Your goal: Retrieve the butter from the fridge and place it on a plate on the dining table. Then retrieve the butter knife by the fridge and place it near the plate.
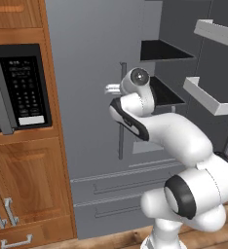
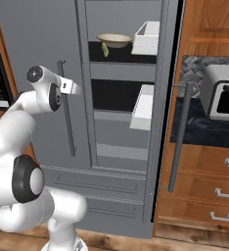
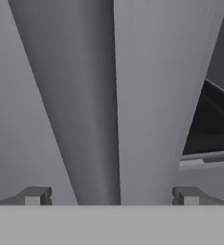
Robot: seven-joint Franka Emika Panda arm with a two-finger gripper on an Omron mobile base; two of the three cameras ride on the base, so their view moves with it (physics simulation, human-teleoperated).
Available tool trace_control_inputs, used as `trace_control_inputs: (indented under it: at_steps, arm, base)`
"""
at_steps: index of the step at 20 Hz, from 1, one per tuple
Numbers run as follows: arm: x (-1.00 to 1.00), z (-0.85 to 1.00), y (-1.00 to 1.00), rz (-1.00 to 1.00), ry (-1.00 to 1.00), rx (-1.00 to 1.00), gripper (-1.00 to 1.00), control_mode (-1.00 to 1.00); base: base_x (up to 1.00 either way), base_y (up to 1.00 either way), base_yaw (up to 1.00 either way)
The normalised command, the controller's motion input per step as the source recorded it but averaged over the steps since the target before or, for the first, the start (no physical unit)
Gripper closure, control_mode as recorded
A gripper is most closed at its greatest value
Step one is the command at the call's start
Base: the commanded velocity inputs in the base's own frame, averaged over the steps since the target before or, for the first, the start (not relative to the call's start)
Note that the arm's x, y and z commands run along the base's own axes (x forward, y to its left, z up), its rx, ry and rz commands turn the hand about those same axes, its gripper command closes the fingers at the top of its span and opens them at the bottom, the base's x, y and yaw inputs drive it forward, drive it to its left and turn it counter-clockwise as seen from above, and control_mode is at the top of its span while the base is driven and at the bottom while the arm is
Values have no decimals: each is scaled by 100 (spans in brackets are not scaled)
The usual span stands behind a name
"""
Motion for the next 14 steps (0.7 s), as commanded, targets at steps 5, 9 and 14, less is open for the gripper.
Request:
trace_control_inputs:
  at_steps: [5,9,14]
  arm:
    - [45,0,0,0,0,-9,-100,-100]
    - [37,0,2,0,0,-5,-100,-100]
    - [30,-21,-2,0,-3,-12,-100,-100]
  base:
    - [0,0,0]
    - [0,0,0]
    - [0,0,0]
